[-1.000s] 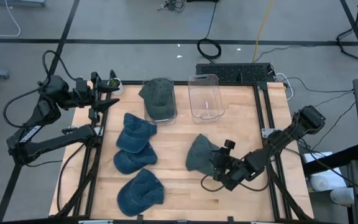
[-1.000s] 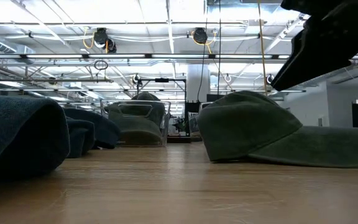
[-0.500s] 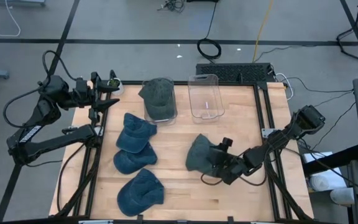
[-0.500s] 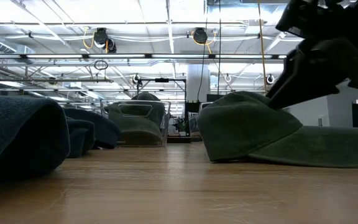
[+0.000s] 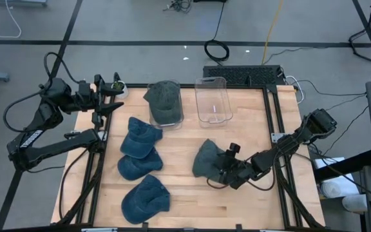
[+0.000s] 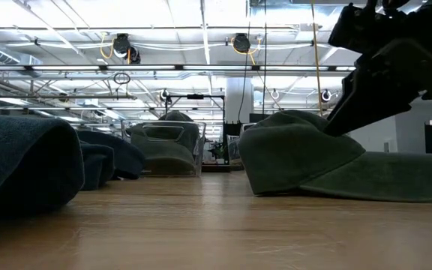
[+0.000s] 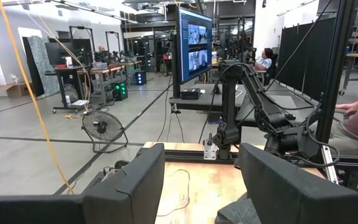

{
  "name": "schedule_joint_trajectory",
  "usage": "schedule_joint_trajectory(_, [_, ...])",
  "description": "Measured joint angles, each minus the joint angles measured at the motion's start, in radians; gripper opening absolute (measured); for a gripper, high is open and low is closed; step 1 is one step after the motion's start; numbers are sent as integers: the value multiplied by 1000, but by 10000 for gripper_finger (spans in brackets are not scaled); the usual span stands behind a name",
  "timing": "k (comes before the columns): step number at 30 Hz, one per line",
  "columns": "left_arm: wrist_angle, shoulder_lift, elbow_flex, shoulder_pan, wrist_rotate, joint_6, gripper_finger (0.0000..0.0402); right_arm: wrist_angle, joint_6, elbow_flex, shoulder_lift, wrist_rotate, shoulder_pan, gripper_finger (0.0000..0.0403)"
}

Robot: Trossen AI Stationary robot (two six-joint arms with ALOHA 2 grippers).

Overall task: Pick & Place hat
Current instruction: Put the gray cap into the left transparent bin

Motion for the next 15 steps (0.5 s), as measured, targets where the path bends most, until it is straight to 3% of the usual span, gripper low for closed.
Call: schedule_joint_trajectory(15, [0, 0, 0, 0, 0, 0, 214, -1, -4, -1, 0, 0, -14, 114])
